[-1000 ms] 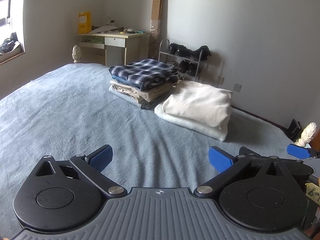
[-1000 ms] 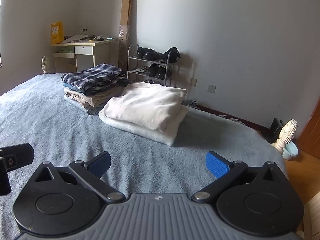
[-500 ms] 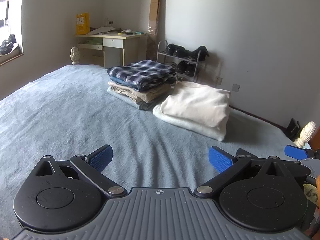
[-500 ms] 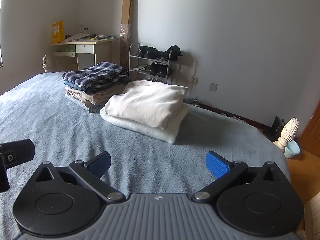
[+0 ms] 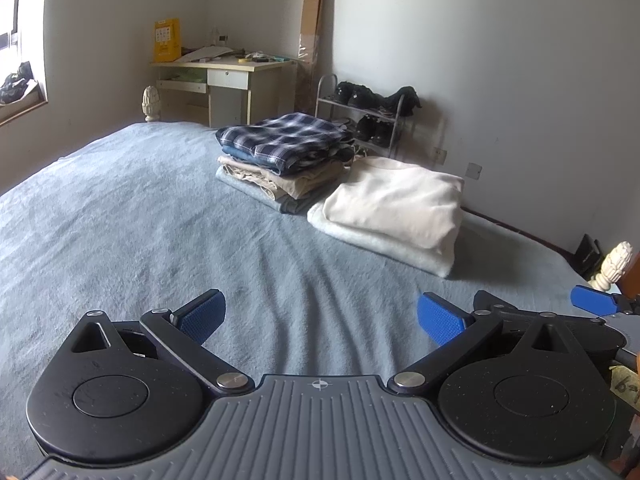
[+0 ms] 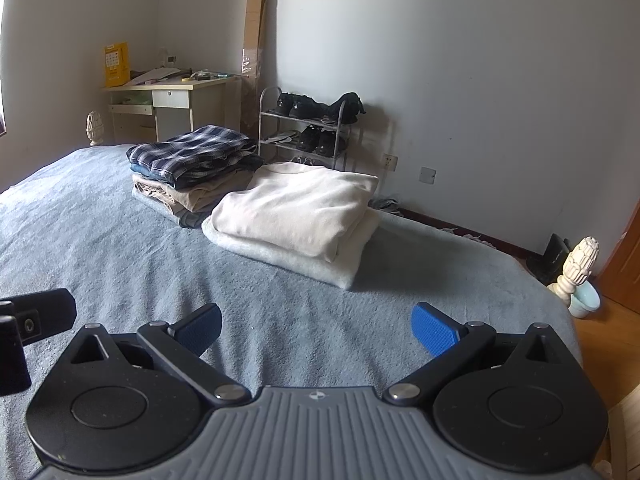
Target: Fold clothes
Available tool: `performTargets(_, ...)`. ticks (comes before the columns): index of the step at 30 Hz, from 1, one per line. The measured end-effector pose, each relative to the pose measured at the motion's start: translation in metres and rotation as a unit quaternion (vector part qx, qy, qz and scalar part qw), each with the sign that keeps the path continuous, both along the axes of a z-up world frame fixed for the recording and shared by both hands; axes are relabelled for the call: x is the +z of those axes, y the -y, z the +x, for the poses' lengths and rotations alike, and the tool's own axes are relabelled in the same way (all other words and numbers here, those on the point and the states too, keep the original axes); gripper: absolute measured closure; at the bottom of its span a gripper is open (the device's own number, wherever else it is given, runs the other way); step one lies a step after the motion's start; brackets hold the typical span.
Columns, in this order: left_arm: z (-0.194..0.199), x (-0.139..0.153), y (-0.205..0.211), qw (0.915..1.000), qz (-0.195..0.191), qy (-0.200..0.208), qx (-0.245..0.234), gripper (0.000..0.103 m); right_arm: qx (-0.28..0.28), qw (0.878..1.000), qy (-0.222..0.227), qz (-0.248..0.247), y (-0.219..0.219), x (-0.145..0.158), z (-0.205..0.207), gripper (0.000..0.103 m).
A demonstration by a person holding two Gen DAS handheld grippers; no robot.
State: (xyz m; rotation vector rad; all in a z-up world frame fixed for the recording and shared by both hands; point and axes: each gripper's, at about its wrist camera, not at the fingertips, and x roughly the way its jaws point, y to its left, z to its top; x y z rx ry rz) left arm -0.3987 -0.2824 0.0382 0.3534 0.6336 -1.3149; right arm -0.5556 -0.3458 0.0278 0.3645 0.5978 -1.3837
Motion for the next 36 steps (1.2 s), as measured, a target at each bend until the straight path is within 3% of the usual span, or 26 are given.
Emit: performTargets(36, -0.003, -0.011, 0.004, 0.9995, 0.032, -0.007, 0.0, 0.0, -0.012, 1.0, -0.011, 0.004, 0.003, -0.004, -0.008, 0.0)
